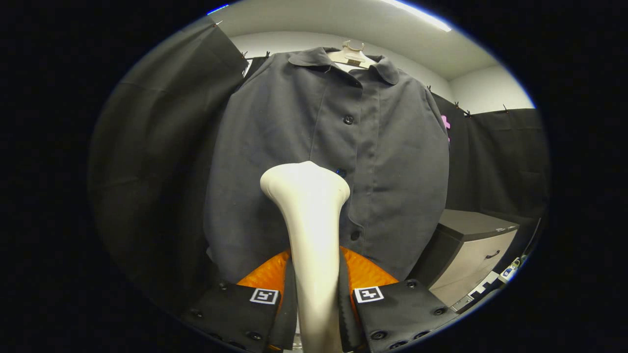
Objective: Iron the clothes twice with a garment steamer, once on the left side and once on the right side.
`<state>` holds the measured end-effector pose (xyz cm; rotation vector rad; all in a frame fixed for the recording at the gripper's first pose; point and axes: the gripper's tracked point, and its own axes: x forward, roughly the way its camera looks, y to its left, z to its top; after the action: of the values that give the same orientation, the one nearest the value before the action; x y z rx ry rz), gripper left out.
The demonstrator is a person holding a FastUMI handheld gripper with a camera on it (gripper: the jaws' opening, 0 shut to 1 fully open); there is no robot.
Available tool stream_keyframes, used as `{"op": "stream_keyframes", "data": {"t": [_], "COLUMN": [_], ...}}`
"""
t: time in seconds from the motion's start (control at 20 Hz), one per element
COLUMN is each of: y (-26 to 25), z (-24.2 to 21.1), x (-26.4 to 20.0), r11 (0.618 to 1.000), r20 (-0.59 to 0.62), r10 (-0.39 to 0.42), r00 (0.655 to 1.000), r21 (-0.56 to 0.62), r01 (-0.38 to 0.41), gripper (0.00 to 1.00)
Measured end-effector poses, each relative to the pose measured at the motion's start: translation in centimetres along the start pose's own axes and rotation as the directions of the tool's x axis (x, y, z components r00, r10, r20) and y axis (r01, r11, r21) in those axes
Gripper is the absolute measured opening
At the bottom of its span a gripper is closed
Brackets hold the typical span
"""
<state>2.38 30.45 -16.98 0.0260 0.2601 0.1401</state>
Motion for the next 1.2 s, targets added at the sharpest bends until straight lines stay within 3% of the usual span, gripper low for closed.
{"op": "stream_keyframes", "data": {"t": [0.65, 1.2], "y": [0.6, -3.3], "z": [-3.5, 4.1], "x": [-2.5, -6.9], "r11": [1.000, 0.998], "r20": [-0.085, 0.055], "r10": [0.012, -0.055], "r00": [0.996, 0.997], "r21": [-0.017, 0.044], "r01": [-0.013, 0.053], "gripper": [0.42, 0.42]}}
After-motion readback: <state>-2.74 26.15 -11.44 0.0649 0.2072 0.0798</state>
